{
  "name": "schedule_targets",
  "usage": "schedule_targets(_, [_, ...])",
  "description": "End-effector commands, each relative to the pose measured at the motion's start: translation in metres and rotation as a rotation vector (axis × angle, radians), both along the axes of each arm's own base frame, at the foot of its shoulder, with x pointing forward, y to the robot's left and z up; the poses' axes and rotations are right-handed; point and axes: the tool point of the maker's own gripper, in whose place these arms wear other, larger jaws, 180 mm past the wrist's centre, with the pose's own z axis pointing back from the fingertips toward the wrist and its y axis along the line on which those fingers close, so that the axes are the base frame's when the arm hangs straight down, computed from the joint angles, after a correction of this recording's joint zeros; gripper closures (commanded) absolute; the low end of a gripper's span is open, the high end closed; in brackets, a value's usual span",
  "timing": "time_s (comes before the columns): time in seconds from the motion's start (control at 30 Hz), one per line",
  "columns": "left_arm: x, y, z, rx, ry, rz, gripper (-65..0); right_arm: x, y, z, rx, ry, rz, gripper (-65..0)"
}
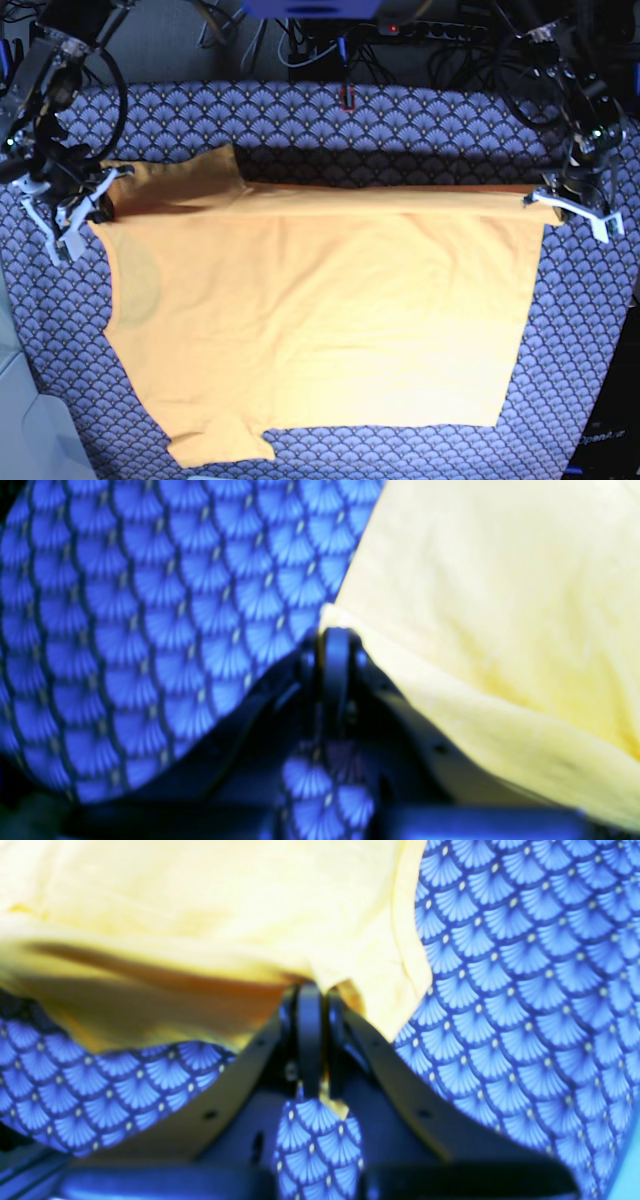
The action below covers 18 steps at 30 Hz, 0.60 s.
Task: Fold the T-shirt properly
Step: 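Lift the shoulder edge with both grippers and pull it toward the hem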
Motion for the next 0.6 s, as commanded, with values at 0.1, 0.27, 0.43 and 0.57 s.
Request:
schedule_targets(0.1, [0.025, 0.006, 0.028, 0.066, -0.067, -0.005, 0.0, 0.023, 0.004, 0.005, 0.010, -0.027, 0.040, 0.0])
schedule_targets(0.27, [0.052, -0.007, 0.034, 0.128, -0.063, -0.064, 0.0, 0.045, 0.007, 0.010, 0.022, -0.046, 0.065, 0.0])
schedule_targets(0.43, [0.069, -0.002, 0.028, 0.148, -0.032, -0.055, 0.0, 0.062, -0.005, 0.009, 0.037, -0.034, 0.046, 0.0])
schedule_targets(0.57, [0.078, 0.003, 0.029, 0.152, -0.039, -0.054, 0.0, 0.074, -0.013, 0.008, 0.050, -0.027, 0.035, 0.0])
